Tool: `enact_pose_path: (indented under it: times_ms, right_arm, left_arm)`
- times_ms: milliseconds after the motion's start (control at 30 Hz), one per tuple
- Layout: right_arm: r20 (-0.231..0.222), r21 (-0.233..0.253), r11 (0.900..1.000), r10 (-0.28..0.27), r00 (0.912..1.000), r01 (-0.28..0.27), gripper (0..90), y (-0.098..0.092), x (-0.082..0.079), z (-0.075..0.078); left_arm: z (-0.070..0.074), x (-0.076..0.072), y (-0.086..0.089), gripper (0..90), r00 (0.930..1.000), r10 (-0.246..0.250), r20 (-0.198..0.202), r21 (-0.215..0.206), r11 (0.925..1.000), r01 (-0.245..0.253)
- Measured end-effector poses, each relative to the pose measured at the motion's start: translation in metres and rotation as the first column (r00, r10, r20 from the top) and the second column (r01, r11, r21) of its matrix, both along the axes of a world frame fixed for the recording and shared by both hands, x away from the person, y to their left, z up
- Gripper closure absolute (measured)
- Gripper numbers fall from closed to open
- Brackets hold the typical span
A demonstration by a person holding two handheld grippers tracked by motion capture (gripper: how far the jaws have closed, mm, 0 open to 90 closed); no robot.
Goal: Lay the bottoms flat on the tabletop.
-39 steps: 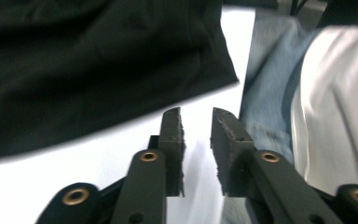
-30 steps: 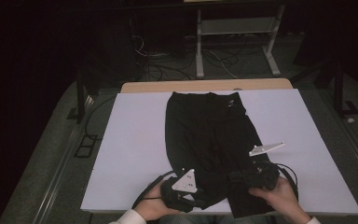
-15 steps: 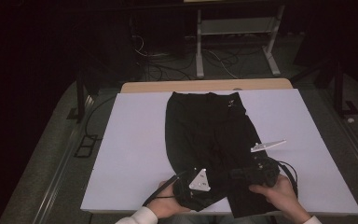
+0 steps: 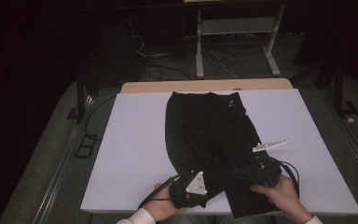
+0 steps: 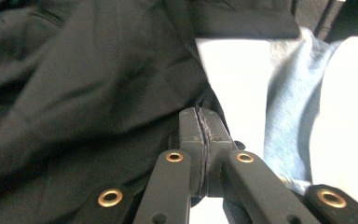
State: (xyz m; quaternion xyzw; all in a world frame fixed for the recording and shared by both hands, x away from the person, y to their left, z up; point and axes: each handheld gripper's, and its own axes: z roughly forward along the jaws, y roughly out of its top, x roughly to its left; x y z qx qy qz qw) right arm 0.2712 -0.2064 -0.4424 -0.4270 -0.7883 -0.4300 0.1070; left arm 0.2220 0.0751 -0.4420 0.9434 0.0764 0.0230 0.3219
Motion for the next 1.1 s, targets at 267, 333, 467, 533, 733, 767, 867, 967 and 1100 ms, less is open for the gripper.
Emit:
enact_pose_path:
  times_ms: [267, 333, 467, 533, 733, 767, 867, 967, 1100]
  right_arm:
    - [-0.042, 0.016, 1.000, 0.010, 0.9991, -0.010, 86.1, -0.002, -0.001, -0.002]
    - [-0.050, 0.013, 1.000, 0.028, 0.9983, -0.027, 86.1, 0.001, -0.002, -0.002]
    - [-0.083, 0.022, 0.996, 0.089, 0.9925, -0.087, 86.1, 0.011, -0.007, -0.004]
    - [-0.090, 0.023, 0.992, 0.124, 0.9882, -0.122, 86.0, 0.019, -0.010, -0.004]
    - [-0.100, 0.019, 0.974, 0.228, 0.9686, -0.227, 86.1, 0.051, -0.020, -0.004]
    - [-0.103, 0.015, 0.971, 0.240, 0.9653, -0.240, 86.0, 0.056, -0.021, -0.005]
    - [-0.110, 0.019, 0.965, 0.261, 0.9590, -0.261, 86.0, 0.067, -0.022, -0.007]
    - [-0.109, 0.029, 0.962, 0.272, 0.9559, -0.271, 86.1, 0.076, -0.021, -0.007]
    - [-0.113, 0.042, 0.958, 0.287, 0.9514, -0.284, 86.1, 0.086, -0.020, -0.006]
  left_arm:
    - [0.007, -0.008, 0.026, 88.9, 0.9999, -0.008, -0.014, 0.012, 0.9999, 0.008]
    - [0.009, -0.009, 0.033, 88.9, 0.9998, -0.018, -0.010, 0.012, 0.9998, 0.018]
    - [0.015, -0.012, 0.051, 88.9, 0.9995, -0.030, -0.008, 0.009, 0.9995, 0.030]
    - [0.019, -0.013, 0.062, 89.0, 0.9996, -0.030, -0.004, 0.021, 0.9993, 0.030]
    - [0.029, -0.013, 0.095, 89.0, 1.0000, 0.004, -0.001, 0.054, 0.9985, -0.004]
    - [0.030, -0.012, 0.099, 89.0, 1.0000, 0.007, 0.003, 0.056, 0.9984, -0.007]
    - [0.033, -0.011, 0.109, 88.9, 0.9998, 0.020, 0.009, 0.057, 0.9982, -0.020]
    - [0.035, -0.010, 0.118, 88.9, 0.9996, 0.026, 0.014, 0.071, 0.9972, -0.027]
    - [0.037, -0.008, 0.126, 88.9, 0.9991, 0.033, 0.027, 0.085, 0.9958, -0.035]
